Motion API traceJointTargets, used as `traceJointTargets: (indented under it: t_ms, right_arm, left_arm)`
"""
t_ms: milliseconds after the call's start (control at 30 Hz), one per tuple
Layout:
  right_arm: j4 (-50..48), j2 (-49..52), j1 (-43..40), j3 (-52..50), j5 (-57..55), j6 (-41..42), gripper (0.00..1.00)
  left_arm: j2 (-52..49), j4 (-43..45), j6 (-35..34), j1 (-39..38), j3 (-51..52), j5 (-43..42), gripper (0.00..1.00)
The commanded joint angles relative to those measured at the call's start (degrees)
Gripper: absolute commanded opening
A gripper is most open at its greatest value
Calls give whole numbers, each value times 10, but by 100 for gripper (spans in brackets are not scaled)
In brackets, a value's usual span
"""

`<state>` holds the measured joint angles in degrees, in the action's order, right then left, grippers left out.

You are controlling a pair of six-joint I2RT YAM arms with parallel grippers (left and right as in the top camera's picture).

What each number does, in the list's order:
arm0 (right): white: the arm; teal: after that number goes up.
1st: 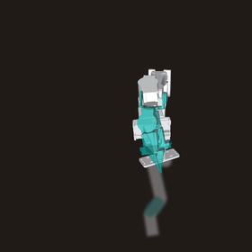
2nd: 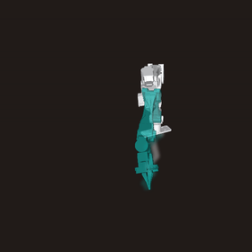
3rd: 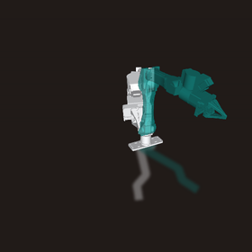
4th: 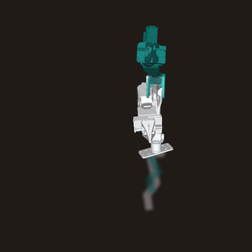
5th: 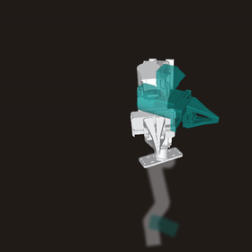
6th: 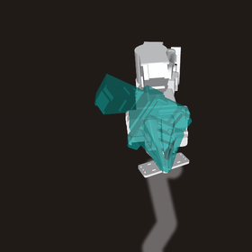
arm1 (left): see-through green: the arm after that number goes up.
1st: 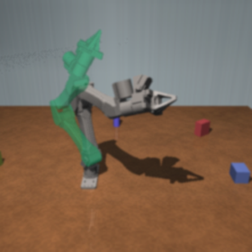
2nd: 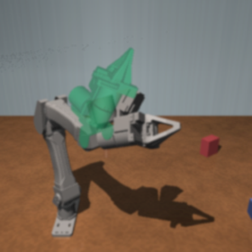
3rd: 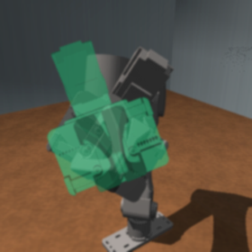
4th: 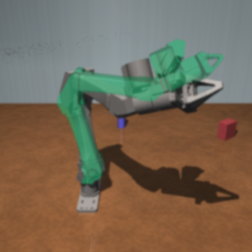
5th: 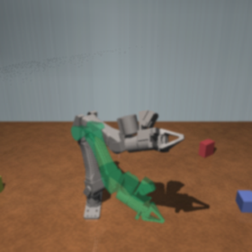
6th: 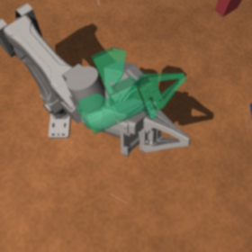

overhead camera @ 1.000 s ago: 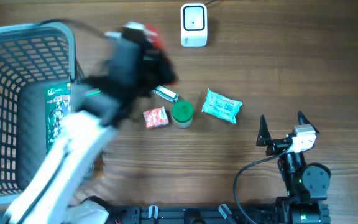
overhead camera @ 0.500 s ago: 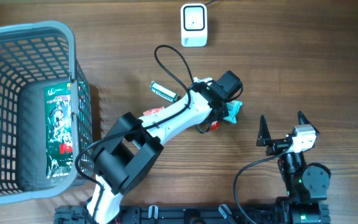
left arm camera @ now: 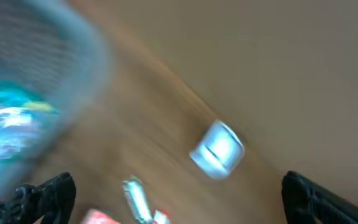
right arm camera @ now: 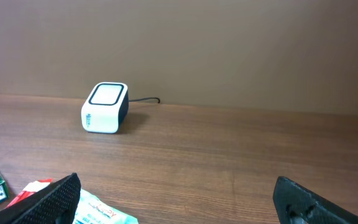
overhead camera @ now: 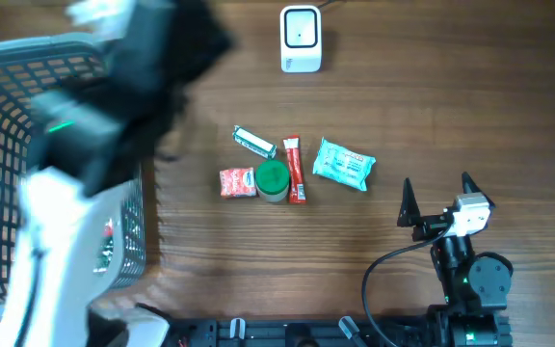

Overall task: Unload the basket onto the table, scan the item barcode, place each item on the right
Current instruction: 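Reach into the basket and grasp the green 3M gloves bag with left gripper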

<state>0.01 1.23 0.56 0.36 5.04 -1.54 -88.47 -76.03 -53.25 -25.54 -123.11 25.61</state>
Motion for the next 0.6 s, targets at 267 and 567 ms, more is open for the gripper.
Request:
traceJointTargets:
  t_ms: [267, 567]
  right_arm:
    - [-2, -2, 0, -1, -3, 4, 100]
    - [-2, -2, 0, -1, -3, 4, 100]
  left_arm:
    - [-5, -204, -482, 425, 110, -20, 100]
    - [-21, -23, -717, 459, 407, -91, 100]
